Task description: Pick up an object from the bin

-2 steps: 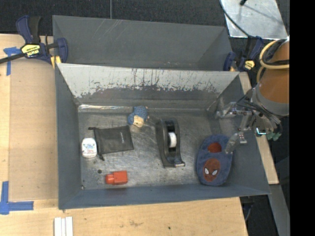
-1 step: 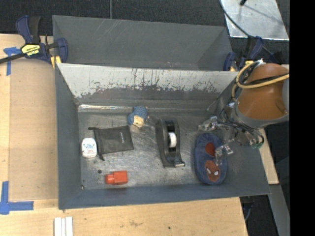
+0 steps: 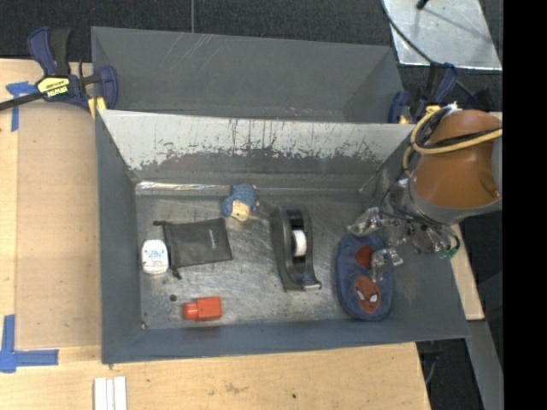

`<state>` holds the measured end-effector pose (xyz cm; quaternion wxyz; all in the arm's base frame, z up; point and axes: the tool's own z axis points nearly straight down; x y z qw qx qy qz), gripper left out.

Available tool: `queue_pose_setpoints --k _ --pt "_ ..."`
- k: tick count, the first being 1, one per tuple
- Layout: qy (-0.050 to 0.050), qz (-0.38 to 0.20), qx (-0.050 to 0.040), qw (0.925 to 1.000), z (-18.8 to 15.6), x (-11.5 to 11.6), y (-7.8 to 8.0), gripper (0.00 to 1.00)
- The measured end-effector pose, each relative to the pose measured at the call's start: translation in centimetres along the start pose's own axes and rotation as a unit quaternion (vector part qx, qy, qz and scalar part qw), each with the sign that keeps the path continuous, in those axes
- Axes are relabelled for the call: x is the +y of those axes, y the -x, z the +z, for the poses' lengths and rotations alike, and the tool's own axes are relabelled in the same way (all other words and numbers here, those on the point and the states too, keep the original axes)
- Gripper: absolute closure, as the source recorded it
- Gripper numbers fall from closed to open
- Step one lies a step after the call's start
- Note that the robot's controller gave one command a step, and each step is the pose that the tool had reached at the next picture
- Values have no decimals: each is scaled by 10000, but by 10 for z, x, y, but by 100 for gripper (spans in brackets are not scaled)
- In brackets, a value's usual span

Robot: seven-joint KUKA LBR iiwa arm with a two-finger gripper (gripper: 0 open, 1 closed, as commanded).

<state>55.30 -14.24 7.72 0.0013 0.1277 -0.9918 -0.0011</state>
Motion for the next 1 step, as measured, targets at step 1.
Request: queue_pose_setpoints --k 1 --pt "-44 -1024 -60 9947 -146 12 -12 100"
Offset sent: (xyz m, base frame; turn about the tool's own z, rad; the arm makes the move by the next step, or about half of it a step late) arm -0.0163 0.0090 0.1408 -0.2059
